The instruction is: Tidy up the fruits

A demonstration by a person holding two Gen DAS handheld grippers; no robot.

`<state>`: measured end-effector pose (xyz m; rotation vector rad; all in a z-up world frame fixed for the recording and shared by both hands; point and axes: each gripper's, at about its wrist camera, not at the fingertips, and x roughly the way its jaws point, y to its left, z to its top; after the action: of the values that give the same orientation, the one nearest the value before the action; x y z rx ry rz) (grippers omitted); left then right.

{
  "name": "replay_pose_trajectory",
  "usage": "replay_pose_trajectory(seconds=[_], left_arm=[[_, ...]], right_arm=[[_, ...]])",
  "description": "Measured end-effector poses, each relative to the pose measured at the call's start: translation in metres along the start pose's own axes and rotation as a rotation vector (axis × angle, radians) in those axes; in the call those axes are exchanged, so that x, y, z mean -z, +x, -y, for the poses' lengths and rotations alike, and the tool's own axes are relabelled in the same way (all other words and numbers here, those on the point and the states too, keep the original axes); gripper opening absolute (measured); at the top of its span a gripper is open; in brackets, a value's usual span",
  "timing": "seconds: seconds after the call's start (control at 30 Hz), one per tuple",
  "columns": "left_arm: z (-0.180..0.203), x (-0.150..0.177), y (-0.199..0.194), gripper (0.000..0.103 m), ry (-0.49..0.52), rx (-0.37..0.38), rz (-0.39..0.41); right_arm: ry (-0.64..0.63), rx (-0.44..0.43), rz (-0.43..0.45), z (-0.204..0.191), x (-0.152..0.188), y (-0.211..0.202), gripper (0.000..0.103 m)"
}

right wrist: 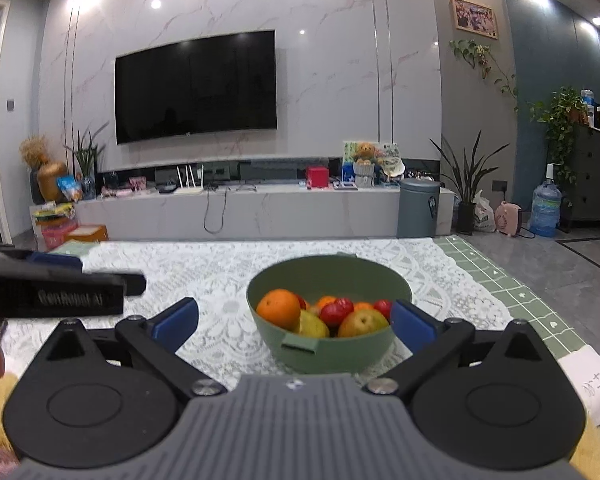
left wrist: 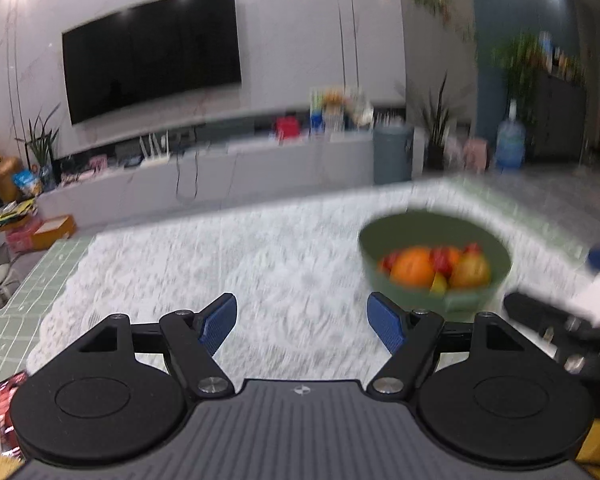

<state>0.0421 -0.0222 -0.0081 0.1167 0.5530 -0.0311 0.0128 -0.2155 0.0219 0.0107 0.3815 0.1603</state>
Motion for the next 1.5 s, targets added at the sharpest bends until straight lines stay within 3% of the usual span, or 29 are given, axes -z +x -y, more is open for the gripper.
replay_pose_trajectory(seconds=[0.17,0.67,1.5], left_arm=[[0.002,0.017,0.003,0.087,0.026,0.014,-0.036],[-0.020,0.034,0.025,0.087,-0.058,0.011,-0.121],[-0.021,0.032,0.020,0.087,-0.056,0.010,-0.115]], right_arm=[[-0.018,0.023,-0.060,-0.006,0.004,0.011,0.099],[-0.056,0.042,-0.154,-0.019,0.014,0.040,0.099],[-0.066,0.046,-0.157,-0.020,0.013,0.040,0.099]])
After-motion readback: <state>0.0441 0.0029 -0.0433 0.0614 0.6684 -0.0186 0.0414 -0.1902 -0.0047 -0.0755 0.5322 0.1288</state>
